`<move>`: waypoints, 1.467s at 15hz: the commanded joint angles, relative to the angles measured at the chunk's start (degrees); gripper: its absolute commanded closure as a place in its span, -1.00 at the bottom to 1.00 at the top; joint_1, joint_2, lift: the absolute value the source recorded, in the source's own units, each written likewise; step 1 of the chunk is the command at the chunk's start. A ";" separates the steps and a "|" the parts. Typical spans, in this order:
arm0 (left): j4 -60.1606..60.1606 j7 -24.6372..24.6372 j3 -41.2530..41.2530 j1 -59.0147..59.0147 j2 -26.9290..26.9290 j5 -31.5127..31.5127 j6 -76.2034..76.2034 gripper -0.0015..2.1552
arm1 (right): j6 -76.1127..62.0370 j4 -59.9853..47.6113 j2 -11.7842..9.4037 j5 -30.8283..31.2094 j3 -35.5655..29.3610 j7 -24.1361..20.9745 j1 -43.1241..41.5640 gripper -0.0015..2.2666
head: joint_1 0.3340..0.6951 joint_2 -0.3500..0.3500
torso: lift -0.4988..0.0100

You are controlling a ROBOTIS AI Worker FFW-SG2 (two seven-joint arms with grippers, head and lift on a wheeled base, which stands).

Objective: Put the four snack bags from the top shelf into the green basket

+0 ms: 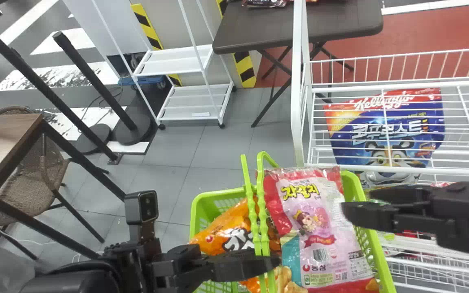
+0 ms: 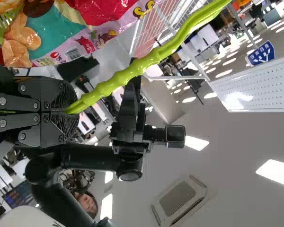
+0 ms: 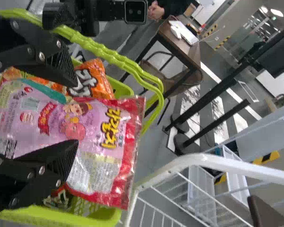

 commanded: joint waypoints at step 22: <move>0.05 -0.66 1.27 0.25 -1.55 0.19 1.58 0.99 | -93.69 25.76 9.20 45.25 -14.57 5.39 26.82 -0.96 | 1.00 -0.65 | 0.94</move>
